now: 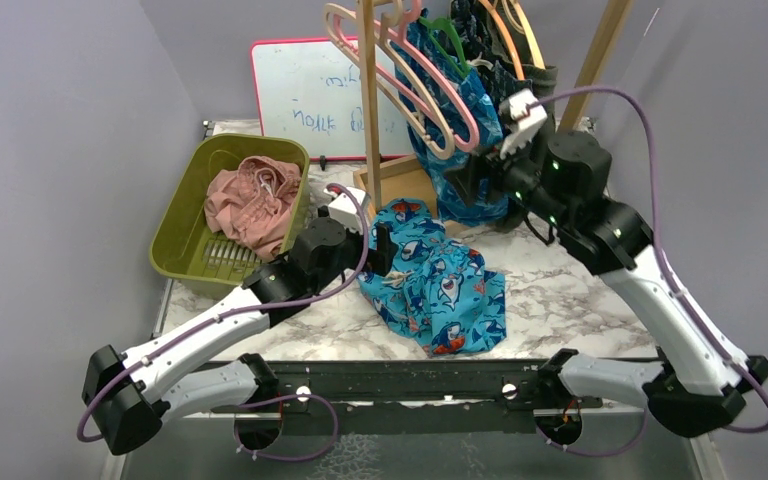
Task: Remove the shorts from the hanger
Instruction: Place the hanger on the clothes rod, then pick up the shorts at the center of the board.
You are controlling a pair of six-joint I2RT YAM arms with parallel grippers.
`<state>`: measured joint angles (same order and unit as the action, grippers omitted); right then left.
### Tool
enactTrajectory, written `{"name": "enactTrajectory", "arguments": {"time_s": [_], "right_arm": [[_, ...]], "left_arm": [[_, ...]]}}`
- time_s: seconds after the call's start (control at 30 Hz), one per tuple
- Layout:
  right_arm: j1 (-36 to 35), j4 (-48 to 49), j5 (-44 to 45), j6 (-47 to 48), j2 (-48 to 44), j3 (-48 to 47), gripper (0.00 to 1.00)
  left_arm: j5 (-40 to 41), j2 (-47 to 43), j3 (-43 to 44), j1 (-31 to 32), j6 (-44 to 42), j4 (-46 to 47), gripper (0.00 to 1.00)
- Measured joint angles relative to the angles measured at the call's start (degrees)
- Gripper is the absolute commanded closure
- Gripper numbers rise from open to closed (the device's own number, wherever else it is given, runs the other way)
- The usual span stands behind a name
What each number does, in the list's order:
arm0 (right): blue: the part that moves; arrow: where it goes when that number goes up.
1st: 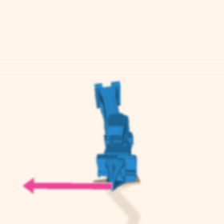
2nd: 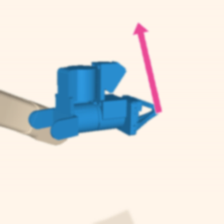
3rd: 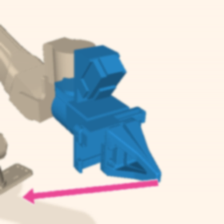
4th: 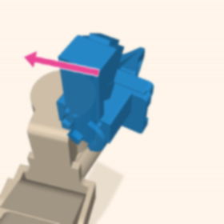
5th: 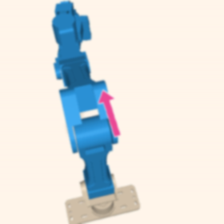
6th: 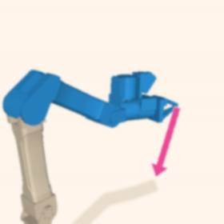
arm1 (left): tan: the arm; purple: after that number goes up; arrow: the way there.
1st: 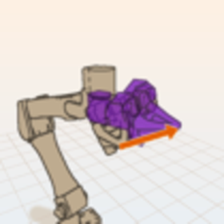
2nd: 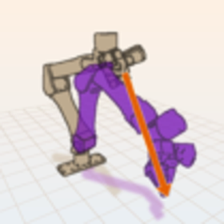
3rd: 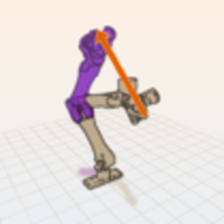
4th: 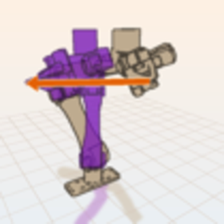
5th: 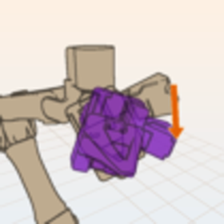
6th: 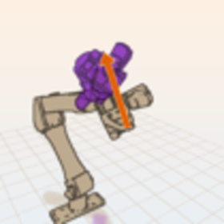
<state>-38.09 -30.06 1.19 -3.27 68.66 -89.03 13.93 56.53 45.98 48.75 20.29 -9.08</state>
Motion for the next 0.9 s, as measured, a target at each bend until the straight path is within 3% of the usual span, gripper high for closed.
{"name": "enactTrajectory", "arguments": {"time_s": [0.23, 0.5, 0.7, 0.9], "right_arm": [[0.00, 2.40, -0.66, -7.39, -18.51, 20.76, 0.25], [0.00, -0.76, 2.91, -20.48, -36.11, 40.54, 0.24], [0.00, -7.87, 4.55, -29.99, -42.60, 47.78, 0.24], [0.00, -10.34, 4.57, -34.84, -46.25, 48.68, 0.23]], "left_arm": [[-7.98, 3.10, -3.28, 0.00, 0.20, 4.07, 0.01], [-17.25, 15.78, -3.34, 1.53, 1.25, 9.31, 0.01], [-16.61, 25.75, -0.28, 5.01, 1.14, 11.76, 0.01], [-8.37, 38.45, 6.84, 8.35, -1.25, 12.31, 0.01]]}}
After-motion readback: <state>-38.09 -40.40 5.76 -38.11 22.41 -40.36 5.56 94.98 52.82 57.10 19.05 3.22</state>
